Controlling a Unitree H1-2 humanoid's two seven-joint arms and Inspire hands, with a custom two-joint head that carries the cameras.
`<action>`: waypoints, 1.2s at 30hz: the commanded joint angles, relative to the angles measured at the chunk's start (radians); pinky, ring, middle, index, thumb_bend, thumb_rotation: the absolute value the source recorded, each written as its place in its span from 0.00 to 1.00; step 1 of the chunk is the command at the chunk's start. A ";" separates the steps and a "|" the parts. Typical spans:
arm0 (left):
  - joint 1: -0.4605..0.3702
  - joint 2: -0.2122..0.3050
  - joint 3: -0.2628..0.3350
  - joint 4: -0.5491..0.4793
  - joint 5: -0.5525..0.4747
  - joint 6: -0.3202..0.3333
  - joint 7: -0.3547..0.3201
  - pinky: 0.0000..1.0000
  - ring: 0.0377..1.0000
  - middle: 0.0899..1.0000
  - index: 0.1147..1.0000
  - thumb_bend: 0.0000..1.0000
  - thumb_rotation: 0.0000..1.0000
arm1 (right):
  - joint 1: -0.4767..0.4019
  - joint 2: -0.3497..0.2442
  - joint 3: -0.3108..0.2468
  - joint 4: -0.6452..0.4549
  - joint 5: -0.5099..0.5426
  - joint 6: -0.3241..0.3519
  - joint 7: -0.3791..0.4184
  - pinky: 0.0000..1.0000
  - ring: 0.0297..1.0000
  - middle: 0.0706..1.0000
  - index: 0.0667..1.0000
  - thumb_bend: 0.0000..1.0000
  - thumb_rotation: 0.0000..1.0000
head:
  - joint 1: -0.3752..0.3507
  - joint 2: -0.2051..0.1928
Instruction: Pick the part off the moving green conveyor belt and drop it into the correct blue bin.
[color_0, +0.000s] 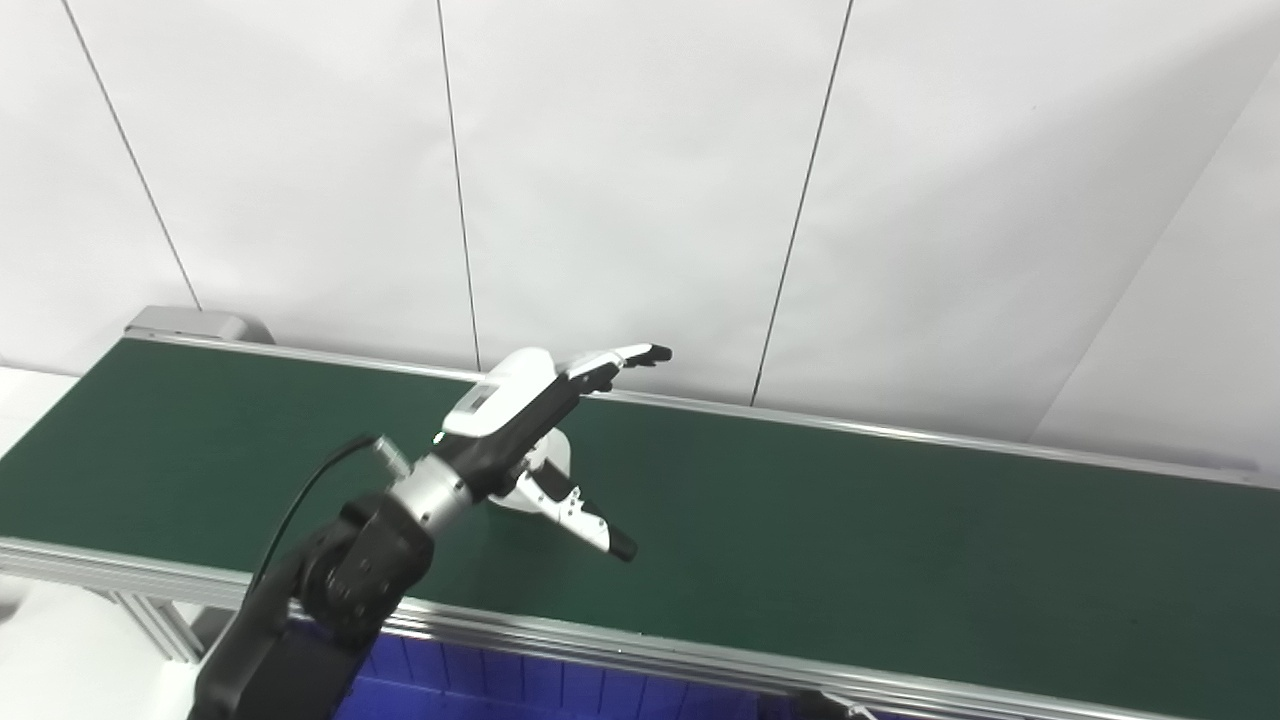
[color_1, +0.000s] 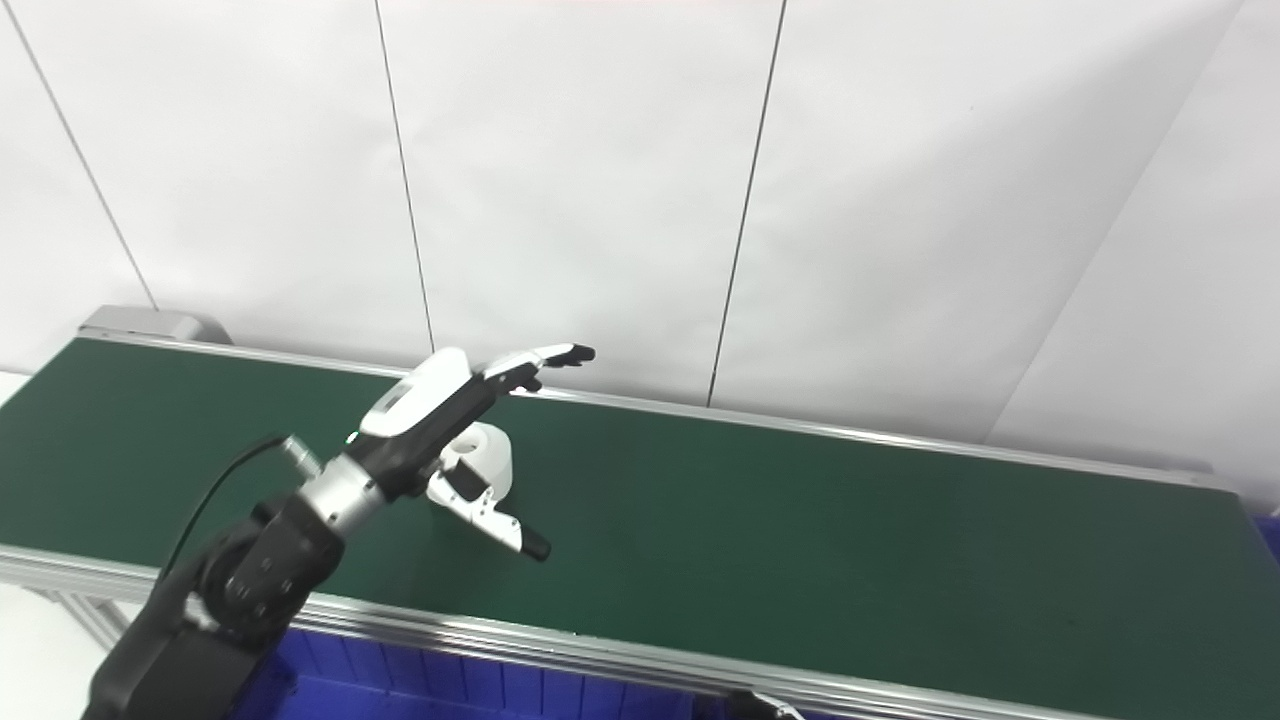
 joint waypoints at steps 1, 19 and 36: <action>-0.082 0.023 -0.011 0.010 0.056 0.007 0.010 0.73 0.88 0.87 0.87 1.00 0.33 | -0.016 -0.001 0.005 -0.019 0.003 -0.055 -0.001 0.62 0.69 0.78 0.78 0.73 0.97 | -0.002 0.004; -0.373 -0.003 -0.277 0.519 0.333 0.042 0.012 0.75 0.89 0.88 0.85 1.00 0.23 | 0.002 0.011 0.027 -0.062 -0.007 -0.055 -0.019 0.62 0.68 0.78 0.78 0.73 0.97 | -0.033 0.029; -0.418 -0.041 -0.413 0.719 0.459 0.062 0.187 0.60 0.71 0.73 0.71 0.91 0.01 | 0.022 0.016 0.034 -0.105 -0.013 -0.055 -0.020 0.62 0.69 0.77 0.79 0.78 0.98 | -0.039 0.050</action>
